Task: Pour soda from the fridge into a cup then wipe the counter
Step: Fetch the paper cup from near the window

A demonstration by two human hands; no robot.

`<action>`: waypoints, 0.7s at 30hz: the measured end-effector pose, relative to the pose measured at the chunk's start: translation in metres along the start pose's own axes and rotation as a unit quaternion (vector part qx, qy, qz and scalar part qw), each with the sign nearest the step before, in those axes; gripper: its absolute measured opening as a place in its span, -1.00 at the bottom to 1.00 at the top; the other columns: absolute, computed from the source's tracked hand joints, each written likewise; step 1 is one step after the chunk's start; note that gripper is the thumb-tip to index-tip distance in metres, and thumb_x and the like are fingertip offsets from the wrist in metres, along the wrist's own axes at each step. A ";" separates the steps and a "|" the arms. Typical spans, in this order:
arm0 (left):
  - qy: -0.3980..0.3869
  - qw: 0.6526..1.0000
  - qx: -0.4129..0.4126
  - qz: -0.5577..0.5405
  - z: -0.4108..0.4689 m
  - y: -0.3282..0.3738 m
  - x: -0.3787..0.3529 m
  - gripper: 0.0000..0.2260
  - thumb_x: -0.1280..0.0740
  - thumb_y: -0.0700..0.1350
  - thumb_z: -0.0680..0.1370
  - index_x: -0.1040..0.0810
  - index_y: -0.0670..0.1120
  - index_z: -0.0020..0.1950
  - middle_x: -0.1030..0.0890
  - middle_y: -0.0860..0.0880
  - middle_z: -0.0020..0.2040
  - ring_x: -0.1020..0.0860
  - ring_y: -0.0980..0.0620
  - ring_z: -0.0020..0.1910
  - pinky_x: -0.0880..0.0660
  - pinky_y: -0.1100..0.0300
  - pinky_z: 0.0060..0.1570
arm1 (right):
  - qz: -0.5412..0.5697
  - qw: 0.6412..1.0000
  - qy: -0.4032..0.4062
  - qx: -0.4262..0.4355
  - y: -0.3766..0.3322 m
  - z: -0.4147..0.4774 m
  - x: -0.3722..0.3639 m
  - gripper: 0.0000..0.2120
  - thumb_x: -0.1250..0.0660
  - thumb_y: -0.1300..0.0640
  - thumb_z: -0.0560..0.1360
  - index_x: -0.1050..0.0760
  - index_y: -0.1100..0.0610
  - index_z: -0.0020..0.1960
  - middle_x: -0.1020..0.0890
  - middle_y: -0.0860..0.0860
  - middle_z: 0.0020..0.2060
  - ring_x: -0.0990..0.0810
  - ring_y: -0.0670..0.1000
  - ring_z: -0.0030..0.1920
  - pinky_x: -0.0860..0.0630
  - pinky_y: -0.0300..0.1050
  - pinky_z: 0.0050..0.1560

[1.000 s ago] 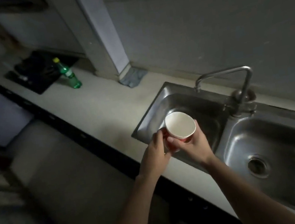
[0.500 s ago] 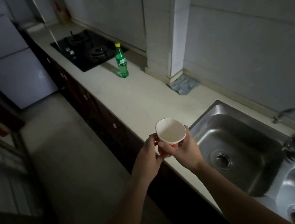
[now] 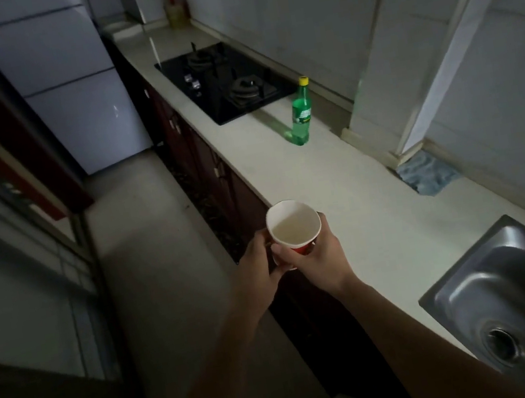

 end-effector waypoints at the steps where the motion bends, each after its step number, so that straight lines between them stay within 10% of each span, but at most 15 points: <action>1: 0.003 1.000 0.006 0.000 0.009 -0.007 0.006 -0.41 -0.51 -0.11 0.45 -0.35 -0.10 0.42 -0.53 -0.07 0.33 -0.52 -0.06 0.27 -0.36 0.27 0.07 | 0.001 1.000 -0.006 0.000 0.000 0.011 -0.009 -0.26 -0.57 -0.16 0.29 -0.25 -0.12 0.33 -0.53 -0.20 0.14 -0.54 -0.21 0.12 -0.50 -0.47 -0.11; 8: 0.042 0.998 0.031 0.030 0.085 -0.051 0.062 -0.44 -0.50 -0.08 0.46 -0.35 -0.11 0.38 -0.54 -0.07 0.29 -0.57 -0.05 0.21 -0.56 0.01 0.13 | 0.049 0.997 -0.060 -0.007 -0.010 0.111 -0.081 -0.30 -0.60 -0.02 0.29 -0.29 -0.10 0.29 -0.57 -0.21 0.03 -0.58 -0.28 -0.02 -0.54 -0.38 -0.19; 21: 0.010 0.998 0.025 0.059 0.260 -0.091 0.090 -0.46 -0.51 -0.07 0.45 -0.39 -0.17 0.34 -0.58 -0.10 0.23 -0.61 -0.08 0.13 -0.55 0.11 -0.02 | 0.045 0.998 -0.040 -0.017 -0.022 0.279 -0.120 -0.34 -0.58 0.01 0.32 -0.26 -0.11 0.25 -0.56 -0.17 0.04 -0.59 -0.22 0.00 -0.55 -0.35 -0.21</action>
Point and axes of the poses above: each hand's wrist, its own z-axis towards the middle knuckle, its own x-axis out of the back of the hand, y = z × x, the point moved 3 cm from there along z, towards the middle knuckle
